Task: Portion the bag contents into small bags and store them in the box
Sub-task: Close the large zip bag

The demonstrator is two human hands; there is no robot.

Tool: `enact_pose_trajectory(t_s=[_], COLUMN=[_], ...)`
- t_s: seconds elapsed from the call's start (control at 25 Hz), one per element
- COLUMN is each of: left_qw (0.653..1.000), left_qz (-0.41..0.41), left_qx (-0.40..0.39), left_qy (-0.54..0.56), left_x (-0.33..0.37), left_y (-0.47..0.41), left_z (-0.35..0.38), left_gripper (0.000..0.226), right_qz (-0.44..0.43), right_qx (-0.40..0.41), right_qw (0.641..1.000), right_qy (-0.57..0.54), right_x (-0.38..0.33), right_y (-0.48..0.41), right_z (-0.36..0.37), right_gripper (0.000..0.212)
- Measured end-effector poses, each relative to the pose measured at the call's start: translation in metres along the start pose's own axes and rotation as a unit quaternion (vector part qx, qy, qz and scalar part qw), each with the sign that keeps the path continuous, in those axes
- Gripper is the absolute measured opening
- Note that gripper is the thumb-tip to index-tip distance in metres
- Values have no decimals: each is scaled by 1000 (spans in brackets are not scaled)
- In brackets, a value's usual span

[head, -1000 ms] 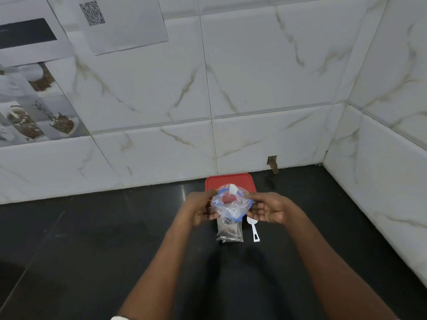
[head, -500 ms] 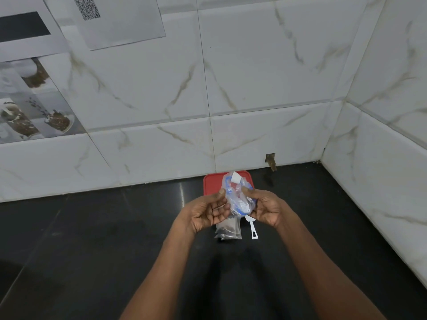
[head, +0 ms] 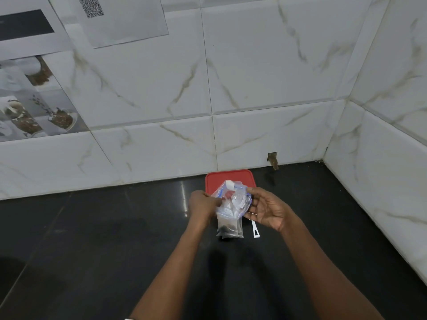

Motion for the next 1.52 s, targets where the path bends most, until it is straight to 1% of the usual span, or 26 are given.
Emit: enact_pose_trajectory(t_s=[0.04,0.08,0.12,0.16,0.2,0.24,0.28,0.32,0.36,0.4,0.44,0.48,0.52,0.56,0.6,0.64,0.72,0.88,1.0,1.08,1.2,1.28,1.32,1.36,1.44,1.52], left_qw=[994,976,948,915,890,882,894,919,952,983,998,989,966,944,928,914,902,923,900,895,920,947,962,976,996,985], left_qz=[43,83,116,143,161,167,159,142,117,78,21,-38,-82,-110,-126,-140,-161,-160,-172,-175,-136,-83,-54,-26,39,90], left_qx=[51,95,130,155,170,169,153,123,81,23,-45,-118,-178,-221,-249,-270,-293,-289,-323,-335,-316,-274,-242,-199,-78,47], left_qy=[-85,-176,-267,-344,-392,-408,-390,-346,-270,-164,-36,84,168,218,245,268,272,200,238,237,188,143,116,86,-7,-139], left_x=[8,16,23,28,29,27,24,19,13,5,-5,-15,-21,-24,-26,-28,-30,-22,-11,-5,2,9,12,15,22,28], left_y=[3,8,14,19,23,24,23,17,11,2,-4,-5,-1,3,4,6,12,14,12,10,13,14,13,11,7,9], left_z=[-5,-5,0,9,17,23,27,28,25,24,24,27,30,31,32,33,35,35,36,37,39,37,35,30,15,0], left_gripper=[13,11,19,26,29,29,28,25,22,22,28,30,28,23,17,13,9,9,14,22,24,22,22,22,19,15], right_qz=[-8,-24,-58,-108,-167,-216,-249,-266,-270,-262,-253,-243,-226,-204,-187,-174,-154,-80,-41,-29,-53,-94,-121,-149,-204,-235], right_qx=[2,20,58,114,171,206,217,217,221,225,226,220,206,190,173,155,113,23,-5,-15,-7,23,47,75,142,186], right_qw=[1000,999,996,975,913,812,715,673,672,694,736,792,848,890,915,930,954,993,999,999,998,991,982,965,902,830], right_qy=[-22,-12,40,157,330,502,616,655,653,631,586,515,433,362,312,284,231,89,-8,-27,24,90,139,201,354,470], right_x=[1,1,-2,-10,-22,-35,-41,-43,-43,-42,-42,-41,-36,-31,-28,-24,-17,-5,-5,-7,-12,-18,-23,-29,-42,-53], right_y=[-2,-4,-5,-5,-1,3,9,12,12,9,6,3,0,-2,-3,-3,-1,0,0,1,2,2,2,2,2,6], right_z=[0,-2,-6,-14,-18,-12,1,7,7,0,-9,-19,-25,-28,-28,-24,-14,4,5,5,5,3,1,-2,-12,-14], right_gripper=[16,10,7,11,14,14,13,12,12,15,18,20,20,19,18,17,13,13,20,28,23,14,15,16,14,10])
Point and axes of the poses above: each hand's wrist, its own y-axis away from the middle knuckle, its own z-axis out of the palm, x = y × z, the point moved 9 cm from there along -y, towards the middle knuckle, and after that the axes turned 11 degrees about -z, right-handed, at the moved point
